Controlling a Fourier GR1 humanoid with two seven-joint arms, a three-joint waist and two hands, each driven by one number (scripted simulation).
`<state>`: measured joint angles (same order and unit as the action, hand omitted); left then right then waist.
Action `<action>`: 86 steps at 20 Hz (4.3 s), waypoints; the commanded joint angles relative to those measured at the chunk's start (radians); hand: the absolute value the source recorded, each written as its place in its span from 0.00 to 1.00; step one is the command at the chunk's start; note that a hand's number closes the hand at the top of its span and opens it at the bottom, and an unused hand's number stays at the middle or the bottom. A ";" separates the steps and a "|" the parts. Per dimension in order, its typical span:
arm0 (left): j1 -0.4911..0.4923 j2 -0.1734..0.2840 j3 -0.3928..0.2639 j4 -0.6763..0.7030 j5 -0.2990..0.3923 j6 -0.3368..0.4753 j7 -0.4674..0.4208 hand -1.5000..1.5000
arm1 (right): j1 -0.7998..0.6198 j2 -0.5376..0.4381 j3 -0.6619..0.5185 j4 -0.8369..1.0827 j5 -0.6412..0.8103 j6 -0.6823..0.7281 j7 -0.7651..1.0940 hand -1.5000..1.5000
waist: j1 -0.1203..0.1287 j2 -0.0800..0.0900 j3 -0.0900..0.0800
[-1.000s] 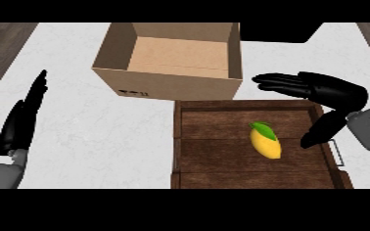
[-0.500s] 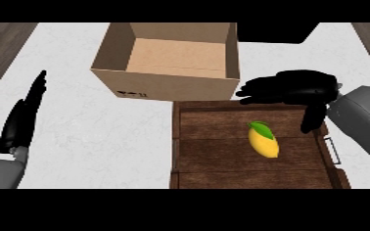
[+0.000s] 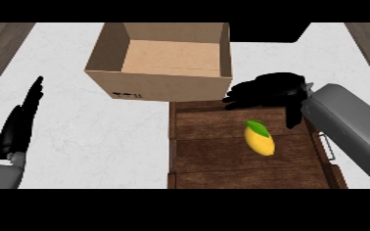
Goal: Pick the lemon from the tray and place it in the cardboard box
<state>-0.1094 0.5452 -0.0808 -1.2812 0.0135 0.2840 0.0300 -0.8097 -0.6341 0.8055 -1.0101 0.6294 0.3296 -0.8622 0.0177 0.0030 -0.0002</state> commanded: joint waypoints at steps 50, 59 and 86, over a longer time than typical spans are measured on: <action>0.099 -0.062 0.172 -0.041 -0.113 -0.025 0.068 0.50 | 0.403 0.200 -0.501 -0.012 0.114 -0.186 0.857 1.00 | -0.211 -0.059 -0.005; 0.137 -0.060 0.184 -0.040 -0.105 -0.030 0.056 0.50 | 0.378 0.337 -0.570 -0.214 0.298 -0.470 1.429 1.00 | -0.171 -0.074 -0.015; -0.026 -0.101 0.097 -0.061 -0.140 -0.104 0.058 0.50 | -0.300 0.633 -0.552 -0.108 0.524 -0.562 2.142 1.00 | 0.046 0.012 0.000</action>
<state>-0.1289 0.4463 0.0260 -1.3253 -0.1173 0.1820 0.0690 -1.0197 -0.0125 0.3519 -1.2444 1.1913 -0.1152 1.1652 0.0511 0.0101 -0.0015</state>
